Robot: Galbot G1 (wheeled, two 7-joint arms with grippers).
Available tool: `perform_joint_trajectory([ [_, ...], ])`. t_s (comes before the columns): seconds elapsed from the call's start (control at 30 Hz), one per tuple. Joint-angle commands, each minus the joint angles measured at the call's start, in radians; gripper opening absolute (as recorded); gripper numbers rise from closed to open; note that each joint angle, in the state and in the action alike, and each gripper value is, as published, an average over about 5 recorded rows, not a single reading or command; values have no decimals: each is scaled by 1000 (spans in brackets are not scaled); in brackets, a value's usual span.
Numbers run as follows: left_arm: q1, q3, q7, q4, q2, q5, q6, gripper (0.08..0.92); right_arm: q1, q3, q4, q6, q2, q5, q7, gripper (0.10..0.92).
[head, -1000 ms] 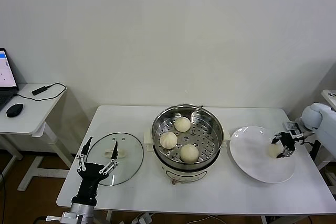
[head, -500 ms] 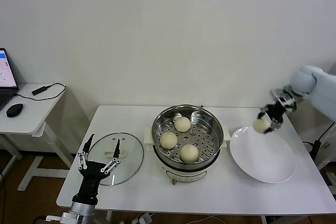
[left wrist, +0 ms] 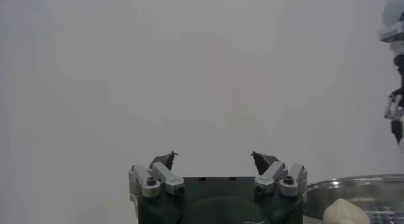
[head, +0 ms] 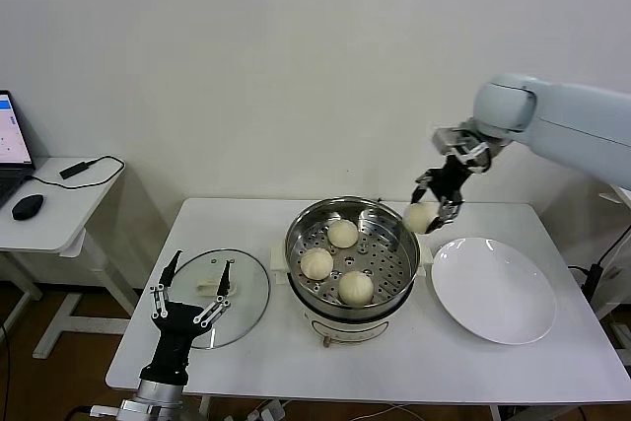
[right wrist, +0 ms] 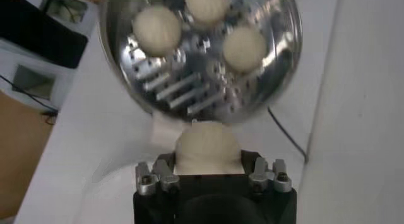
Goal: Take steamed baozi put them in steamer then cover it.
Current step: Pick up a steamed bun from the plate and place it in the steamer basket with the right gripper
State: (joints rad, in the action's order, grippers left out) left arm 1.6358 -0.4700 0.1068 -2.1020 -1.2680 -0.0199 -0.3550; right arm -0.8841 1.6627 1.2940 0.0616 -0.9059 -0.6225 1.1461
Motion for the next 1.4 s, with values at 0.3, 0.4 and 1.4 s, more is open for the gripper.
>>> perform_joint_trajectory([
  [0.3,-2,-12,2,6,3,-1,0,823,93,63,2,56,-187,15,-90,694],
  [0.4,-3,-17,3,9,5,-2,1,823,112,62,-19,55,-197,28,-92,690],
  [1.4,-3,-25,5,13,1,-4,-1,823,163,39,-56,53,-198,75,-93,754],
])
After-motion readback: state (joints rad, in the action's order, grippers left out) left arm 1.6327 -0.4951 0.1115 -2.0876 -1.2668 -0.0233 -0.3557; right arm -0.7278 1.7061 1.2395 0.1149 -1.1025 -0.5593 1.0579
